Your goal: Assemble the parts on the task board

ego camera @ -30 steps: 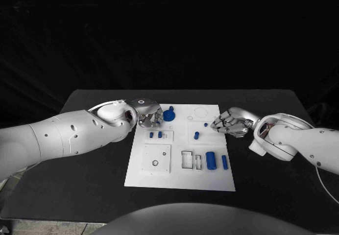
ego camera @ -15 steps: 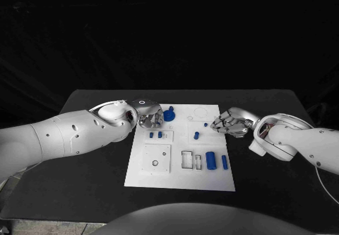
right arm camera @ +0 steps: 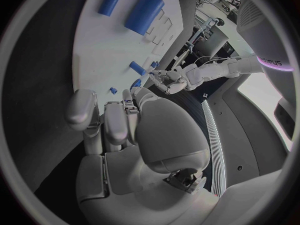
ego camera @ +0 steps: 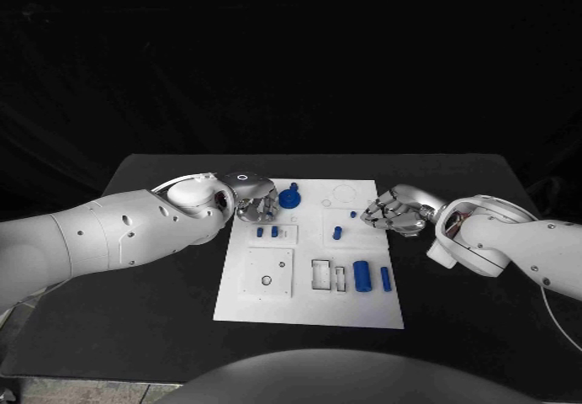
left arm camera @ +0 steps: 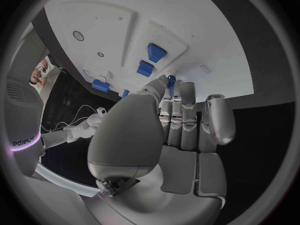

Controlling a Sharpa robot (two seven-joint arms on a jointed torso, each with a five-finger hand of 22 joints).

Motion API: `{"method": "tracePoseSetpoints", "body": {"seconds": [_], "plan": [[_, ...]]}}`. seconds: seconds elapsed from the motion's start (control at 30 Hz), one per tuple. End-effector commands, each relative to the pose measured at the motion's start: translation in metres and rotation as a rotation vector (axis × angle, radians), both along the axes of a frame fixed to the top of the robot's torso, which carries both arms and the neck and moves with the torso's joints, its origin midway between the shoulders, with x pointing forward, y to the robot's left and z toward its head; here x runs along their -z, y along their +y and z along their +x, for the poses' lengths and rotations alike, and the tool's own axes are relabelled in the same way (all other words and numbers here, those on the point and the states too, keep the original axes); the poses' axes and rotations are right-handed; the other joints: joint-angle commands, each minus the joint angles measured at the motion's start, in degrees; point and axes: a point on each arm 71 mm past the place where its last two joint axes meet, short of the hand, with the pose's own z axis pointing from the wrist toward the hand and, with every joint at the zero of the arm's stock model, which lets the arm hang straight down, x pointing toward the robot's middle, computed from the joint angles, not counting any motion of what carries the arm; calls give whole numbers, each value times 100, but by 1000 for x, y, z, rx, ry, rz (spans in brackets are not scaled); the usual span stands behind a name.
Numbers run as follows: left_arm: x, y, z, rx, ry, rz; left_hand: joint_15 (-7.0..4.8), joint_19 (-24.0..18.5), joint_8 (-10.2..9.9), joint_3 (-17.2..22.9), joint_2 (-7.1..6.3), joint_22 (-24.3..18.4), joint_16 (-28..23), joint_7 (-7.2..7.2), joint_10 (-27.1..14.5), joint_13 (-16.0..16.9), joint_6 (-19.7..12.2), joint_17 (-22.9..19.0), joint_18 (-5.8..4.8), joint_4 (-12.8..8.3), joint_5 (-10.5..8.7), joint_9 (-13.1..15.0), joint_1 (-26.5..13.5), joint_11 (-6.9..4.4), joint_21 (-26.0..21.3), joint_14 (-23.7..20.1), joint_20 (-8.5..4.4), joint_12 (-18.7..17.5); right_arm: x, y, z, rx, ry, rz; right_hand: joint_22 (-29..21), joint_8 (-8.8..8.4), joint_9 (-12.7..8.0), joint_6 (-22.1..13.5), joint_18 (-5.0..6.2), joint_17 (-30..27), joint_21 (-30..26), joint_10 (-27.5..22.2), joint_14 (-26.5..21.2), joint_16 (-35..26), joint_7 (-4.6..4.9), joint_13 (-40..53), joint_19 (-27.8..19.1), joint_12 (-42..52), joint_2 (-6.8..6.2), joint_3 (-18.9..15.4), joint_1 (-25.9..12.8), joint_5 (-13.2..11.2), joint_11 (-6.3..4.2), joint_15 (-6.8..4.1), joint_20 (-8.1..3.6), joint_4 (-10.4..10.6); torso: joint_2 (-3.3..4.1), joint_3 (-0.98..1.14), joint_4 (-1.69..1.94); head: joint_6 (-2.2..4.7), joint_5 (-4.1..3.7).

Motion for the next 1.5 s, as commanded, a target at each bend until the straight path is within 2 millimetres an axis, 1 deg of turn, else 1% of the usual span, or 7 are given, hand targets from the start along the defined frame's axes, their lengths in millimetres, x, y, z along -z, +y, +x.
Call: {"method": "tracePoseSetpoints", "body": {"seconds": [0.03,0.33,0.63,0.9,1.1,1.5], "plan": [[2,1,-1,-1,19,11,3,19,36,28,-27,1030,-19,-1,45,12,58,-6,-85,-12,32,10,50,6,-15,40,-5,21,1,1,0,-7,6,5,590,-25,-7,40,85,7,-27,-12,77,-11,1,-1047,-49,-23,-22,37,56,35,-37,13,-9,-11,3,0,1,1,7],[5,0,-1,1,30,21,3,13,38,31,-29,1027,-28,-2,44,13,61,-18,-82,-14,35,10,51,6,-26,35,-6,20,1,1,-1,-9,8,5,590,-25,-7,40,85,7,-27,-12,77,-11,1,-1047,-49,-23,-22,37,56,35,-37,13,-9,-11,7,-1,-3,1,25],[7,-3,-1,2,35,26,2,10,37,34,-30,1026,-32,-4,41,15,61,-21,-82,-17,37,10,52,5,-30,32,-6,16,1,1,-1,-9,9,5,588,-26,-9,41,87,-3,-38,-16,75,-17,3,-1056,-51,-28,-24,54,57,53,-36,13,-9,-20,3,0,-2,1,23],[8,-2,-1,-3,35,31,1,4,29,36,-40,1022,-48,-9,41,20,49,-43,-79,-20,30,5,49,3,-43,22,-6,12,1,1,-1,-10,8,5,588,-26,-9,41,87,-3,-38,-16,75,-17,3,-1056,-51,-28,-24,54,57,53,-36,13,-9,-20,1,0,-1,1,4],[8,-2,-1,-4,35,33,-2,-4,12,42,-49,1018,-63,-17,30,27,25,-62,-77,-17,11,-5,35,1,-57,12,-7,0,1,2,-1,-11,9,5,588,-26,-9,41,87,-3,-38,-16,75,-17,3,-1056,-51,-28,-24,54,57,53,-36,13,-9,-20,3,1,-2,1,12],[6,-5,0,6,12,11,-5,-4,-11,67,-28,1020,-62,-28,31,43,-7,-61,-78,-6,-4,-20,18,-7,-56,19,-8,-11,2,1,-1,-11,12,5,588,-25,-10,46,87,-3,-46,-19,75,-16,2,-1060,-52,-30,-24,64,57,61,-35,13,-9,-26,4,-1,-1,1,5]]}}
